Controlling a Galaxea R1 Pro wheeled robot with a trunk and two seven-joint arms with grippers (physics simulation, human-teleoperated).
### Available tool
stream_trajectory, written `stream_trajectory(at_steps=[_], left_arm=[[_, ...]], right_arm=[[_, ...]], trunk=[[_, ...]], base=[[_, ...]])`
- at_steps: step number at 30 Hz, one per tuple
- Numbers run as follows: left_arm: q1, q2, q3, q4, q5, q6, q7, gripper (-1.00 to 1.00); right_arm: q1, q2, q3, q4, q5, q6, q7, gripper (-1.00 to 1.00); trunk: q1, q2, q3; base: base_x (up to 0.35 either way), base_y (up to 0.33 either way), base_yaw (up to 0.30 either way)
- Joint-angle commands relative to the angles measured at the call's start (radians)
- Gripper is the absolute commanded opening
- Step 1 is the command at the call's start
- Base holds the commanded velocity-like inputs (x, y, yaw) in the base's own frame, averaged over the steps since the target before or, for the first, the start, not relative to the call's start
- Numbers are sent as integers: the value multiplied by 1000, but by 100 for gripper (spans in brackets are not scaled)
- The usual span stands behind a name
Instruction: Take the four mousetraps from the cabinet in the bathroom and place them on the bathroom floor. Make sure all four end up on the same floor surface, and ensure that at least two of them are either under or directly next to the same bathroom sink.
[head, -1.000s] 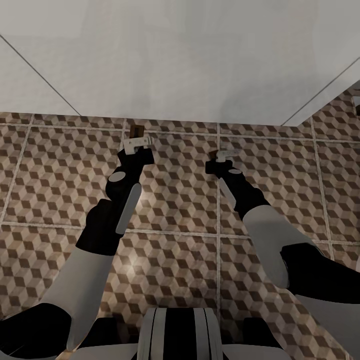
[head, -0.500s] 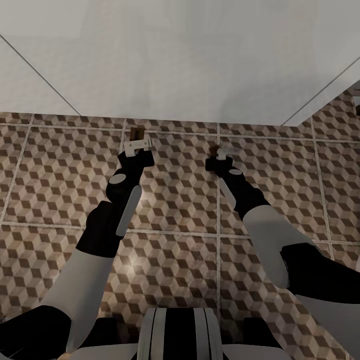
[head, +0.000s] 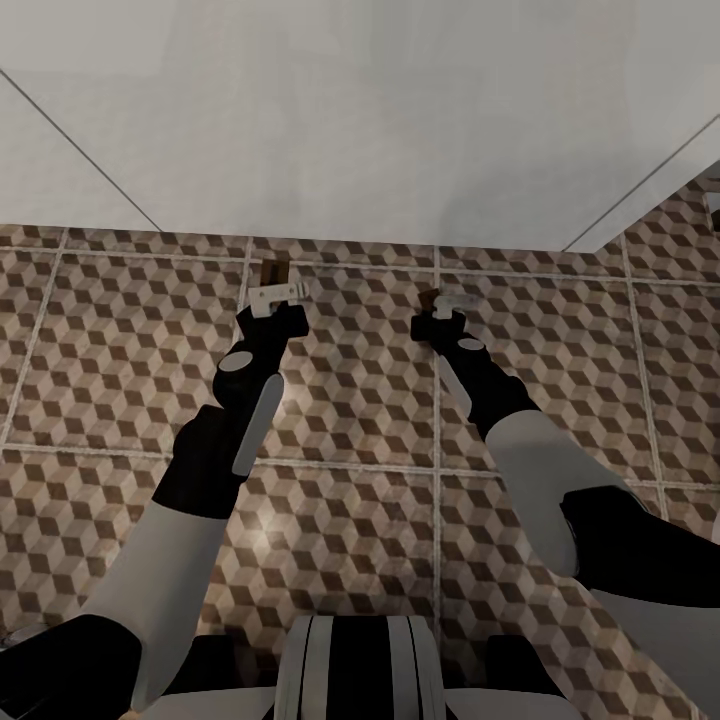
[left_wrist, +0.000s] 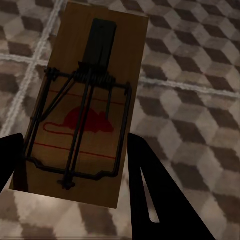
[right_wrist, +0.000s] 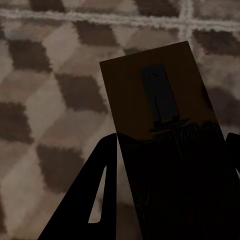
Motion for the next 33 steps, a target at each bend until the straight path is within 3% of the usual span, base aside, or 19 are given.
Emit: stream_trajectory(at_steps=[1,8,14,33], left_arm=[[0,0,-2,-2,7,4,10,-100],[1,0,-2,-10,6,4,10,-100],[2,0,-2,-11,6,4,10,-100],[2,0,-3,-20,7,5,10,-100]], right_arm=[[0,-1,5,-1,-4,6,-3,-100],[0,0,6,35,-7,-1,-2,-100],[0,1,4,95,-8,-55,-2,-100],[0,-1,4,101,-8,-64,0,-100]], trunk=[[0,0,-1],[0,0,-1],[0,0,-1],[0,0,-1]], base=[[0,0,0],[0,0,0],[0,0,0],[0,0,0]])
